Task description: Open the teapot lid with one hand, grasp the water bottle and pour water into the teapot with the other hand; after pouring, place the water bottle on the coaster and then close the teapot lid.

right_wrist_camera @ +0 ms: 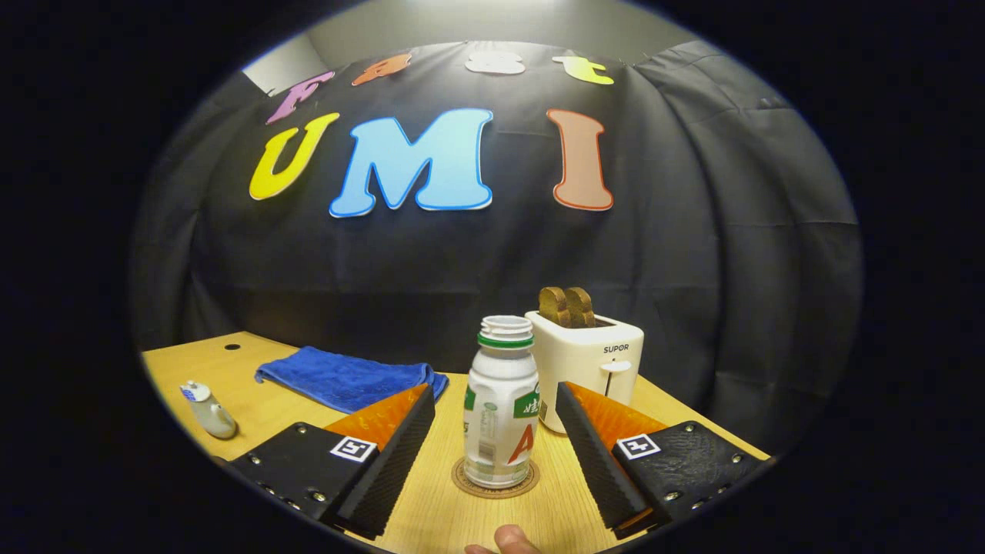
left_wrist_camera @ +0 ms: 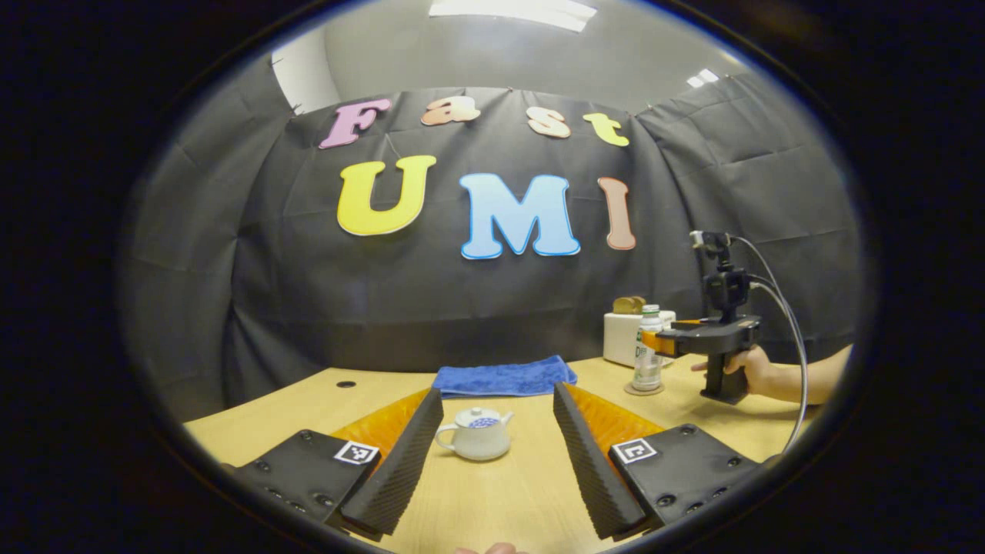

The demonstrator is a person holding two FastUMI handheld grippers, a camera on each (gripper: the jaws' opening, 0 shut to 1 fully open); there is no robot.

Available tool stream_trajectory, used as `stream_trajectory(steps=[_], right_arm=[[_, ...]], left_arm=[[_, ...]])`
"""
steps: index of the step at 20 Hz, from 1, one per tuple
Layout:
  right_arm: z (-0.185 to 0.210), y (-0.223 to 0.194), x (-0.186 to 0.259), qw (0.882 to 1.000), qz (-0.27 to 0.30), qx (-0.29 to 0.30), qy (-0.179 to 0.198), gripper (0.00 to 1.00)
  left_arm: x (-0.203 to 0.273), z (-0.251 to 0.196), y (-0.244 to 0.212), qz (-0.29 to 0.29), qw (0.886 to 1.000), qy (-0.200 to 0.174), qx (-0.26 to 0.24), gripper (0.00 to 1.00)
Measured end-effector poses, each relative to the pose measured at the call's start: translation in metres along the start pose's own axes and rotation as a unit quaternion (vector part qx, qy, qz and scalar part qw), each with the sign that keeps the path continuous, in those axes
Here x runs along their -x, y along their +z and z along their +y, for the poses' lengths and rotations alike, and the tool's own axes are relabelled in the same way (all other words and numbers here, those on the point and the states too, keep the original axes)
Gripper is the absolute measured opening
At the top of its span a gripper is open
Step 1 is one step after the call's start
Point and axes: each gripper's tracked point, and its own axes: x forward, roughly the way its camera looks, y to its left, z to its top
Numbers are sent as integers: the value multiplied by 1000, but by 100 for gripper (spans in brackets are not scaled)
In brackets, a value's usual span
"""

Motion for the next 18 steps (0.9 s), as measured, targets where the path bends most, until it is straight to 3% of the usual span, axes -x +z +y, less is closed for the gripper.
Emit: stream_trajectory(steps=[5,9,15,18], right_arm=[[25,28,88,999,-7,-25,-18,98],[67,11,139,1000,4,-25,3,98],[97,-53,170,998,37,-40,12,98],[103,-60,180,999,30,-20,8,98]], left_arm=[[-20,-33,-16,12,999,-16,30,99],[-32,-48,-23,12,999,-5,33,99],[-18,-59,-51,25,999,24,23,99],[-13,-61,-60,38,999,37,6,99]])
